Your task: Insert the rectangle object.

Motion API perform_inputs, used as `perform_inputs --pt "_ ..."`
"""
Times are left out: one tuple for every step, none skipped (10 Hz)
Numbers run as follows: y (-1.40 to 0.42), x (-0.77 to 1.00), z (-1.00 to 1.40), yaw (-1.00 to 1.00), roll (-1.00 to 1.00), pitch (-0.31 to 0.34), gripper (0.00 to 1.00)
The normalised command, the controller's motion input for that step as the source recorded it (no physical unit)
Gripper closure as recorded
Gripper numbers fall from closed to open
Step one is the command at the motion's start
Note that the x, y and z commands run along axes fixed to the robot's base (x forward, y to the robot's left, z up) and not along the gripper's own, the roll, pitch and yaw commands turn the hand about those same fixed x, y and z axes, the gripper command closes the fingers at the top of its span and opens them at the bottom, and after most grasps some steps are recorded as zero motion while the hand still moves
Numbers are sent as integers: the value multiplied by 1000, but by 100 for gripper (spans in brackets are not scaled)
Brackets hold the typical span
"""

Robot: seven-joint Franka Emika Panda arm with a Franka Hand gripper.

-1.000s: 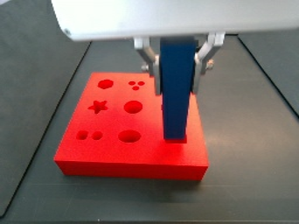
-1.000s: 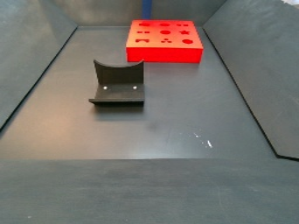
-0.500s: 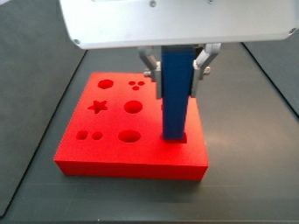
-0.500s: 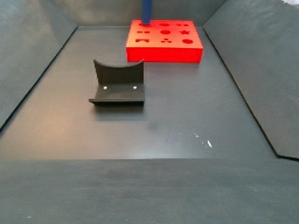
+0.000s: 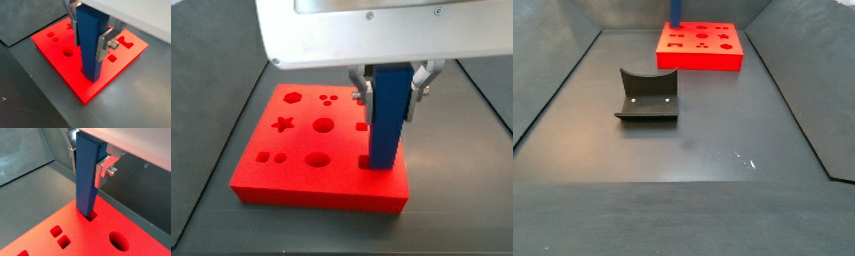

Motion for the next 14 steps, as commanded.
perform_inputs --pt "0 -6 0 0 6 0 100" --pt "77 -71 -129 -263 0 0 100" --pt "123 -129 -100 -471 0 0 100" --pt "17 0 0 0 0 0 100" --pt "163 -166 -186 0 0 -7 100" --pt "34 -149 -26 0 0 -16 100" --pt "0 0 -71 0 4 0 100" --pt "0 51 -549 23 0 0 100" --pt "0 114 -517 0 -117 51 100" --pt "77 237 -531 0 -310 0 100" --pt "151 214 -629 0 -270 4 100" --pt "177 134 -737 0 -223 0 100" --pt "171 0 -840 23 -167 -54 100" --pt "0 0 -40 0 -9 -44 100"
